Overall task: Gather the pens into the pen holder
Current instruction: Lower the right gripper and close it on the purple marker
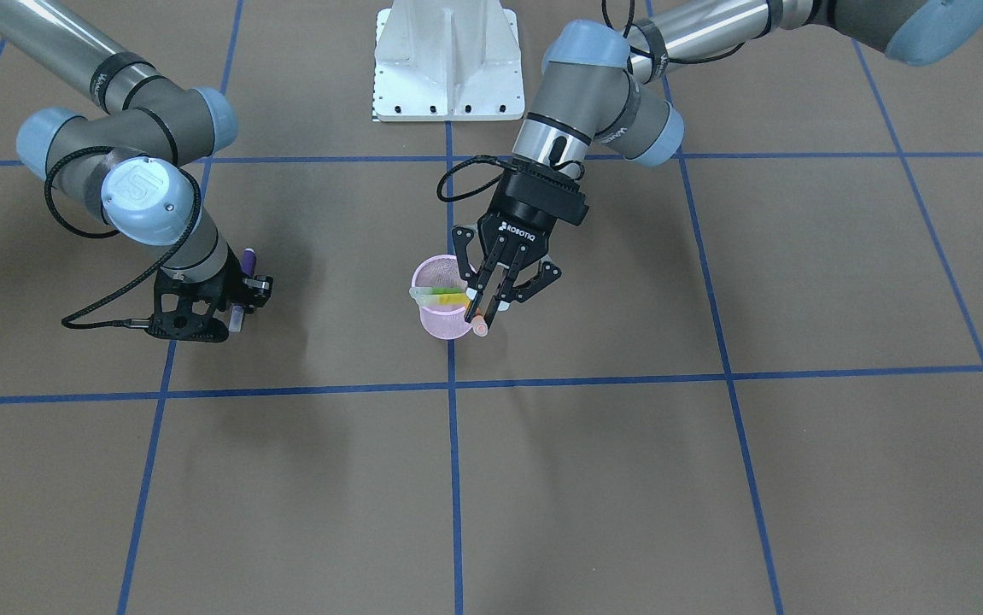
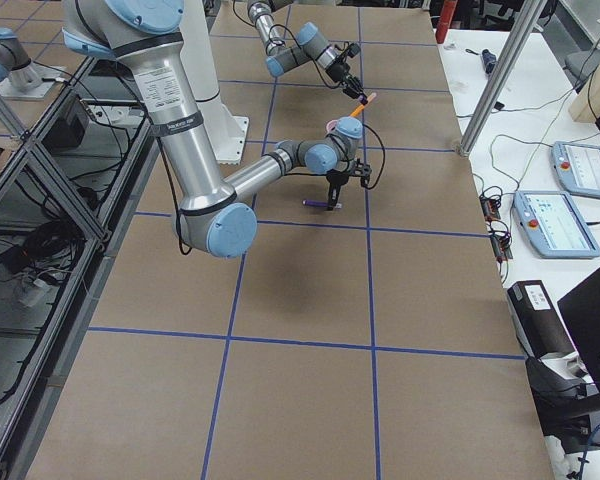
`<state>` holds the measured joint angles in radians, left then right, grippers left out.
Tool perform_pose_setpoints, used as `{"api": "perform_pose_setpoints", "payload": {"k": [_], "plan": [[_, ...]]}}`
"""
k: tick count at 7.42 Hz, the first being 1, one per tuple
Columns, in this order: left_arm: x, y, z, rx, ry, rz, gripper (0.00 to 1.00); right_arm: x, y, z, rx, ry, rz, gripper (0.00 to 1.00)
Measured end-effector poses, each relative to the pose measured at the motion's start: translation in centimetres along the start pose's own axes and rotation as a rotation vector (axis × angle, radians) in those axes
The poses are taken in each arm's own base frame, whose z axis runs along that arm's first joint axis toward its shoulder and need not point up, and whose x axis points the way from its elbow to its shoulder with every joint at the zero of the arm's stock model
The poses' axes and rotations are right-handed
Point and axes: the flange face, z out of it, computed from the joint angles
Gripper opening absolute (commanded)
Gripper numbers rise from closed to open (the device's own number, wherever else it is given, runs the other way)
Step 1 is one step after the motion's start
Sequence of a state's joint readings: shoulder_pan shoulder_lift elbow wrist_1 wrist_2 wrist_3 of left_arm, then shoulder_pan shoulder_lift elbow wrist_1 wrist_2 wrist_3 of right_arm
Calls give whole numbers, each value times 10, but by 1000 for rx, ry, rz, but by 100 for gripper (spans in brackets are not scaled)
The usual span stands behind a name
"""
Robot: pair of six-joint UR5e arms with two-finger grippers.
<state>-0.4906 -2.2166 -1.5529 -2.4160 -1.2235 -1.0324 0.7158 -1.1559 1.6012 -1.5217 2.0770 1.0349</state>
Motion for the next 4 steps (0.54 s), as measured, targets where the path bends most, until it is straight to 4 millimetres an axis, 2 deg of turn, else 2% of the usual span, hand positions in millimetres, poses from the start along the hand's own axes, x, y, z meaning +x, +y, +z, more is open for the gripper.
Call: {"api": "perform_pose_setpoints", "payload": {"k": [1, 4], "plan": [[1, 0, -1, 0, 2, -1, 0, 0, 0, 0, 0, 0, 0, 31], [2, -2, -1, 2, 5, -2, 0, 0, 1, 2, -3, 3, 0, 34]]}}
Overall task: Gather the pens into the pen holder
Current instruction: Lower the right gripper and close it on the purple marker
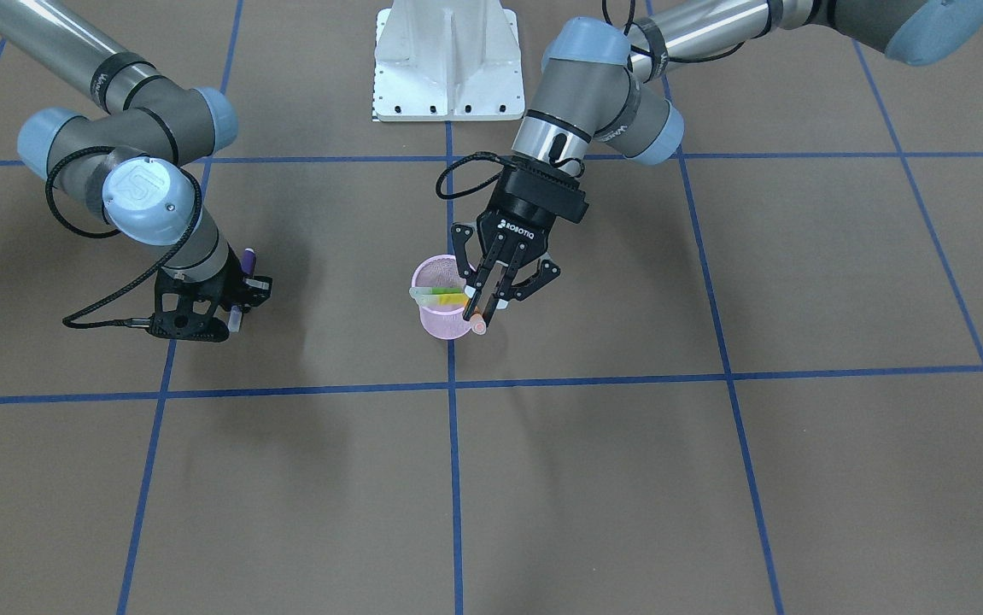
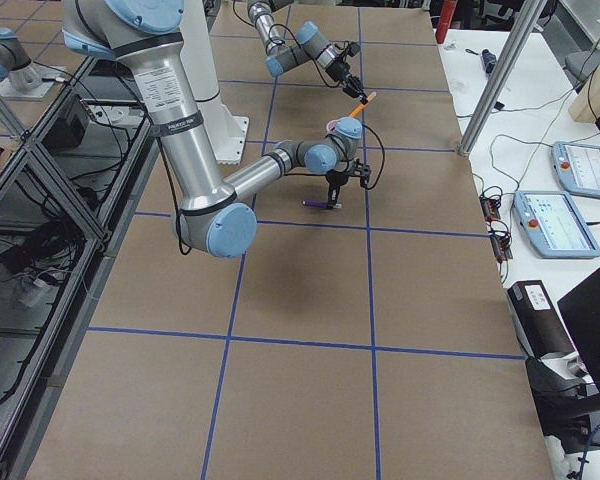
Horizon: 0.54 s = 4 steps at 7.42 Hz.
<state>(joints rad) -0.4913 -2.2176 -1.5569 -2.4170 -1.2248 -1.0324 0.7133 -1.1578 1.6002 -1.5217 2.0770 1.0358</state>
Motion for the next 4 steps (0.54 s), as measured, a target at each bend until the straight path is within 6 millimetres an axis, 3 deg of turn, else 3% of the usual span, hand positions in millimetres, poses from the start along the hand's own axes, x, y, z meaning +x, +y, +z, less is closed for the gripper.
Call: {"api": "perform_pose_setpoints", "payload": {"k": [4], "plan": [[1, 0, 0, 0, 1, 0, 0, -1, 1, 0, -1, 0, -3, 38]]}}
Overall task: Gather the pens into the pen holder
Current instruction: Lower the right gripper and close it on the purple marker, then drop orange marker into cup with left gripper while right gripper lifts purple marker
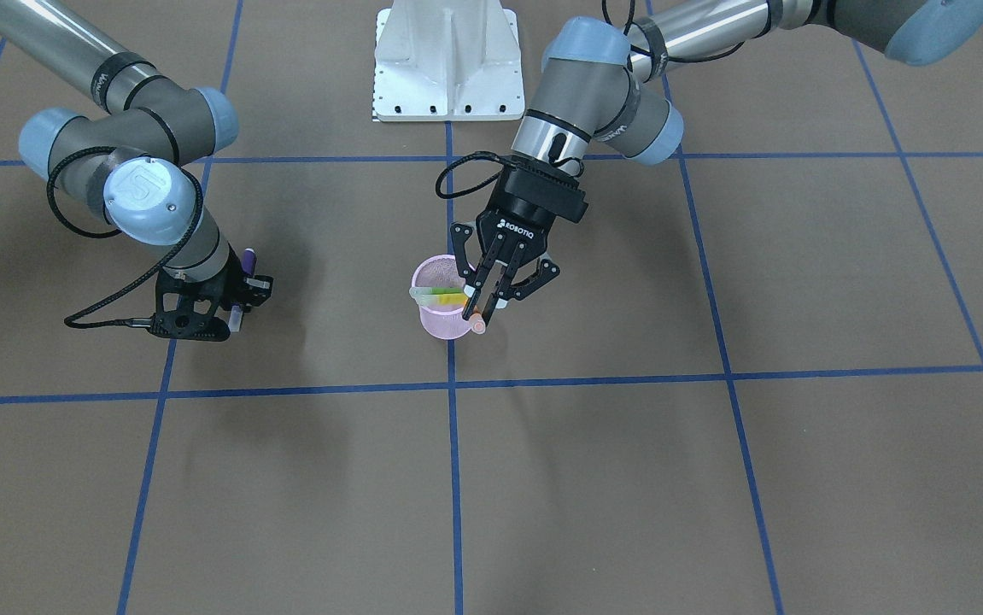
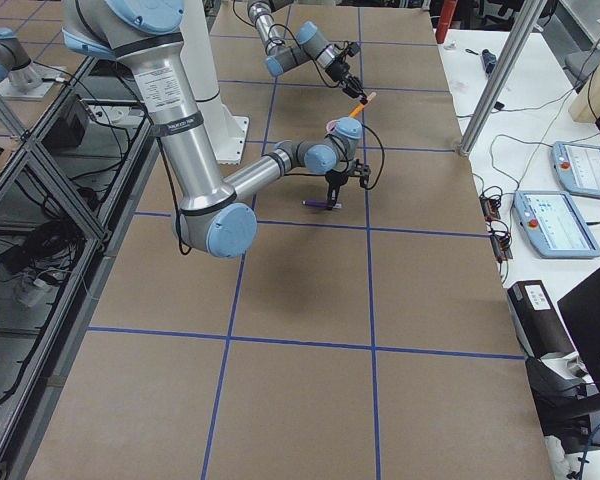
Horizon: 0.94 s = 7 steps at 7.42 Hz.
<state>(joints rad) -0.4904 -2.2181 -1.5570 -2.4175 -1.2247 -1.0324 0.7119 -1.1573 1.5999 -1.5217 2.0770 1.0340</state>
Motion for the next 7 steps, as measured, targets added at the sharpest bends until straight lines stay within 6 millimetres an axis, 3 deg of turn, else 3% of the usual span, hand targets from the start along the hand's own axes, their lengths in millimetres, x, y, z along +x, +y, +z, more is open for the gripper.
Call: {"api": "perform_pose_setpoints", "payload": {"k": [3, 4, 6, 7], "plan": [[0, 0, 0, 0, -1, 0, 0, 0, 1, 1, -2, 1, -1, 38], [0, 0, 0, 0, -1, 0, 0, -1, 1, 2, -2, 1, -2, 32], [-1, 0, 0, 0, -2, 1, 0, -1, 2, 2, -3, 1, -3, 0], [-1, -1, 0, 0, -2, 0, 0, -1, 2, 2, -3, 1, -6, 0]]}}
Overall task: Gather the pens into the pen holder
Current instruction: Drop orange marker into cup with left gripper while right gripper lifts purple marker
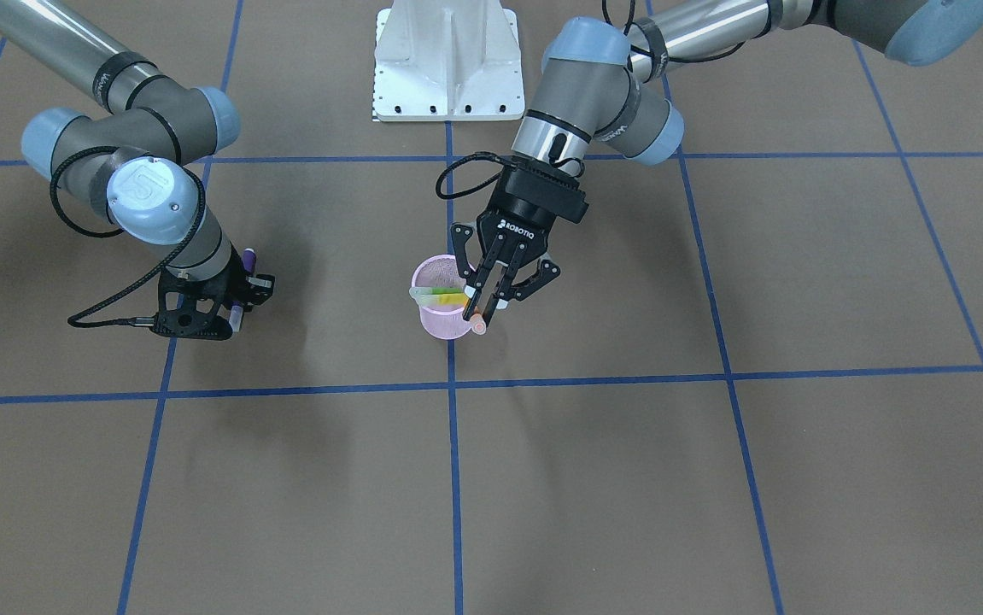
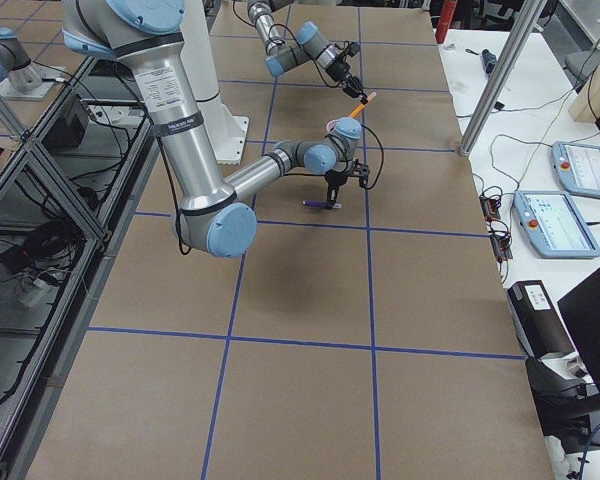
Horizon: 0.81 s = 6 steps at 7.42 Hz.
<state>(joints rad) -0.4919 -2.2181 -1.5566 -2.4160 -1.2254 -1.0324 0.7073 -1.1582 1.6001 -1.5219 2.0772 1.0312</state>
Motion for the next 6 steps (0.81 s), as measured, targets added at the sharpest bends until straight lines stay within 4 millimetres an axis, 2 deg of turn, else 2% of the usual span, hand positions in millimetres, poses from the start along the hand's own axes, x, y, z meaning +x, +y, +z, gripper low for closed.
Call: {"api": "perform_pose_setpoints", "payload": {"k": [2, 3, 6], "plan": [[0, 0, 0, 0, 0, 1, 0, -3, 2, -5, -3, -14, -28, 0], [3, -1, 0, 0, 4, -1, 0, -4, 2, -15, -10, -40, -37, 0], [10, 5, 0, -8, 12, -1, 0, -2, -4, -62, 26, -110, -42, 0]]}}
